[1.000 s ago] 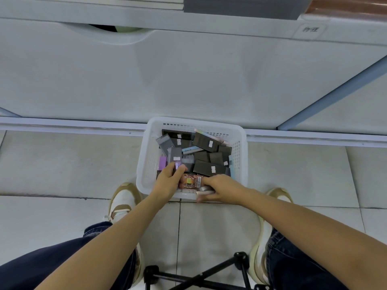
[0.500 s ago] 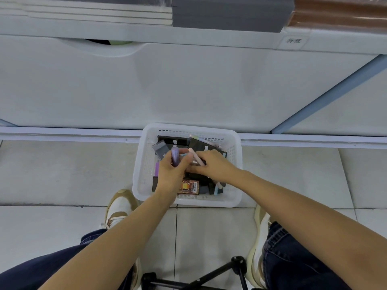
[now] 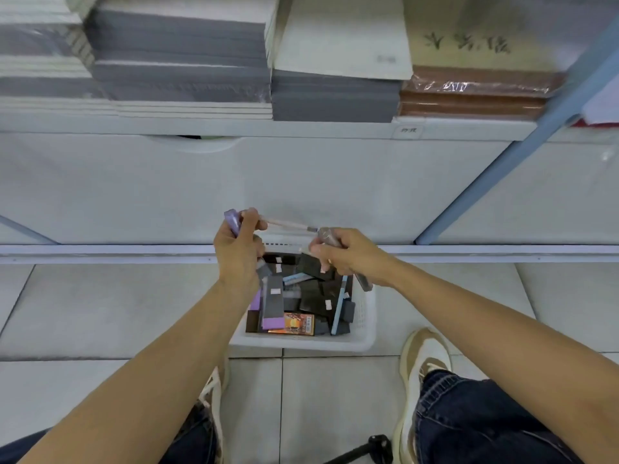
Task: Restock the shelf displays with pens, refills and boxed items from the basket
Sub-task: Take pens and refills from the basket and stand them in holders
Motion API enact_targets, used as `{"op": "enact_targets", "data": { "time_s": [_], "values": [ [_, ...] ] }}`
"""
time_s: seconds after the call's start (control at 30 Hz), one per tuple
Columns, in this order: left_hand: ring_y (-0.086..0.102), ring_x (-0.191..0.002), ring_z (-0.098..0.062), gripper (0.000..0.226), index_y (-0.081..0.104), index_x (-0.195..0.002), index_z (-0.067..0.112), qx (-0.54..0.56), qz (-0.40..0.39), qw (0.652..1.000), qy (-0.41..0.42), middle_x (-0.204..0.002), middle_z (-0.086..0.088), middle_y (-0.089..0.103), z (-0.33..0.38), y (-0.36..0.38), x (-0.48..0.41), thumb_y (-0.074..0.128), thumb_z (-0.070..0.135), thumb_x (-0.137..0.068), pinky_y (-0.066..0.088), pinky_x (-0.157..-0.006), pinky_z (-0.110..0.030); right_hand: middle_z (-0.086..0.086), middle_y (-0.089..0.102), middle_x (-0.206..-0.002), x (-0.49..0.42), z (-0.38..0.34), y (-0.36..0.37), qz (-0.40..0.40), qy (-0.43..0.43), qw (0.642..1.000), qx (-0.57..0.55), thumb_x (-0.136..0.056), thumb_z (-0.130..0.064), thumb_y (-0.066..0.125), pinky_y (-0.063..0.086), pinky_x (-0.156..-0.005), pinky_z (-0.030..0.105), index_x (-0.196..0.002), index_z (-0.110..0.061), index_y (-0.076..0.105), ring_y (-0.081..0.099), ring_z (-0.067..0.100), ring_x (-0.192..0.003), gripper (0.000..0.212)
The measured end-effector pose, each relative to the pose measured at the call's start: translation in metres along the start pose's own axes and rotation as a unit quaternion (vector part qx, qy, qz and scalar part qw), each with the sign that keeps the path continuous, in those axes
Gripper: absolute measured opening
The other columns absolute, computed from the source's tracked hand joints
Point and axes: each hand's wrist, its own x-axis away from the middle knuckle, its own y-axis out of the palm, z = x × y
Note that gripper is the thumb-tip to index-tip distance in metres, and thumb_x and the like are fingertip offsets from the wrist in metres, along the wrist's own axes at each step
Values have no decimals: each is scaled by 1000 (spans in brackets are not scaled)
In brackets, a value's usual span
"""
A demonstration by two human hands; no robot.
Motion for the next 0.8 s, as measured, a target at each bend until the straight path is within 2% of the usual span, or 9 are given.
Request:
{"op": "enact_targets", "data": {
  "time_s": [0.07,0.17,0.33,0.47,0.57,0.63,0.7,0.77,0.8],
  "values": [
    [28,-44,-8,30,56,-67,24,19,-18,1000,-13,-69,2,63,22,4,3,59,15,-95,26,-43,-19,3,61,-70,4,-18,-10,55,-46,993,-91,-95,-22,60,30,-43,21,-106,-15,63,35,12,-47,13],
    [24,-41,-8,20,58,-76,19,31,-78,996,-12,-71,0,66,48,12,13,58,16,-96,25,-40,-18,4,61,-72,11,-57,-16,120,-132,973,-147,-97,-15,56,27,-41,20,-108,-12,63,30,9,-43,13],
    [22,-42,-9,17,60,-80,16,15,-165,985,40,-75,-3,69,94,25,35,57,15,-97,24,-39,-19,3,66,-71,38,-147,-24,175,-259,936,-160,-98,-11,54,27,-41,19,-102,-12,67,32,8,-41,14],
    [25,-41,-7,11,59,-91,12,-56,-238,962,124,-78,-4,71,144,41,49,56,20,-97,27,-39,-18,4,60,-73,73,-221,-32,202,-312,924,-87,-98,-18,55,29,-42,21,-102,-13,69,32,10,-47,16],
    [34,-42,-4,15,64,-87,14,-138,-229,939,217,-73,3,71,194,59,60,60,26,-95,30,-40,-16,7,53,-67,99,-270,-44,251,-354,900,-42,-97,-18,56,27,-43,22,-99,-9,70,31,9,-46,17],
    [39,-44,0,20,63,-80,5,-155,-211,919,295,-64,12,63,229,74,69,63,22,-91,33,-44,-13,16,41,-62,113,-300,-56,290,-376,880,-27,-97,-18,56,25,-43,21,-102,0,68,29,9,-45,22],
    [42,-51,-2,23,59,-75,2,-154,-192,900,361,-65,3,57,260,88,78,65,19,-89,36,-51,-14,20,38,-69,127,-327,-71,324,-406,854,-13,-97,-18,56,25,-43,21,-104,4,66,27,11,-48,26],
    [44,-61,-8,23,58,-75,2,-159,-173,875,423,-67,-8,52,285,101,85,65,18,-89,39,-59,-20,12,44,-62,139,-350,-87,358,-434,827,4,-96,-19,59,29,-44,18,-105,2,67,31,7,-47,24],
    [46,-64,-10,18,61,-79,3,-161,-170,865,443,-66,-4,52,295,108,86,65,17,-90,40,-62,-25,-2,50,-56,143,-360,-94,371,-447,814,9,-96,-17,59,32,-45,16,-106,1,67,36,2,-45,22]
  ]
}}
